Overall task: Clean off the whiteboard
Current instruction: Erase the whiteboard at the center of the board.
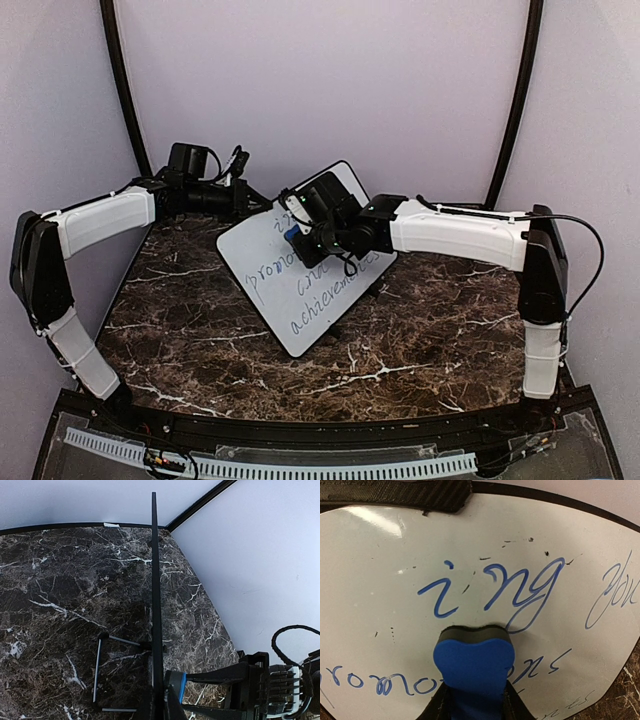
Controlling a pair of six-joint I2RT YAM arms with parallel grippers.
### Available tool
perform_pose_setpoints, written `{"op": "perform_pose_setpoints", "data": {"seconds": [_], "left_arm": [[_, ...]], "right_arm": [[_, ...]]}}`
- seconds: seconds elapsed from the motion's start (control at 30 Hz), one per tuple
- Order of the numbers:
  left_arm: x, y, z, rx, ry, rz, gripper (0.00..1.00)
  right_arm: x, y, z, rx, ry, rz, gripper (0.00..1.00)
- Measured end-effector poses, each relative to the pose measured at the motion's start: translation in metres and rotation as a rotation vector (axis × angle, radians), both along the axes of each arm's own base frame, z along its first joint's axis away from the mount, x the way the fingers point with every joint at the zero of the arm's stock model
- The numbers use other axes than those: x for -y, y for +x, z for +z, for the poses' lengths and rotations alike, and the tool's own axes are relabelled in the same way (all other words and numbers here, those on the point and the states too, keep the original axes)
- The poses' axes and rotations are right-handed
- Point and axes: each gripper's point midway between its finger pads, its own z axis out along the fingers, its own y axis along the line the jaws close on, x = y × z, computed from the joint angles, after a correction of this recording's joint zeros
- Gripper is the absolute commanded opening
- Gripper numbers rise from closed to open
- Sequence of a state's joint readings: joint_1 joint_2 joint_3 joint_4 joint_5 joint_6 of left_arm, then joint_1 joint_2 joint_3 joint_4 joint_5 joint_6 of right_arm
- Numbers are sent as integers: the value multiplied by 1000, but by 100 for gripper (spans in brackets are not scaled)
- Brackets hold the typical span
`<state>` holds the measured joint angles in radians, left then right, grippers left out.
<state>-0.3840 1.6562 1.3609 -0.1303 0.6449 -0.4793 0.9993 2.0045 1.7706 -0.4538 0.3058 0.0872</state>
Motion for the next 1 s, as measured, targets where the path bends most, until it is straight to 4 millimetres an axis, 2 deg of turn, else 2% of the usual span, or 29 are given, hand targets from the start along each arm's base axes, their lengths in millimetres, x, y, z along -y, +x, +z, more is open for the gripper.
{"op": "perform_pose_setpoints", "data": {"seconds": [0.73, 1.0], "left_arm": [[-2, 0, 2, 5, 0, 5, 0], [-5, 2, -1, 8, -17, 0, 0]], "right_arm": [[-2, -1, 0, -4, 6, 8, 29], [-11, 2, 5, -7, 12, 20, 29]]}}
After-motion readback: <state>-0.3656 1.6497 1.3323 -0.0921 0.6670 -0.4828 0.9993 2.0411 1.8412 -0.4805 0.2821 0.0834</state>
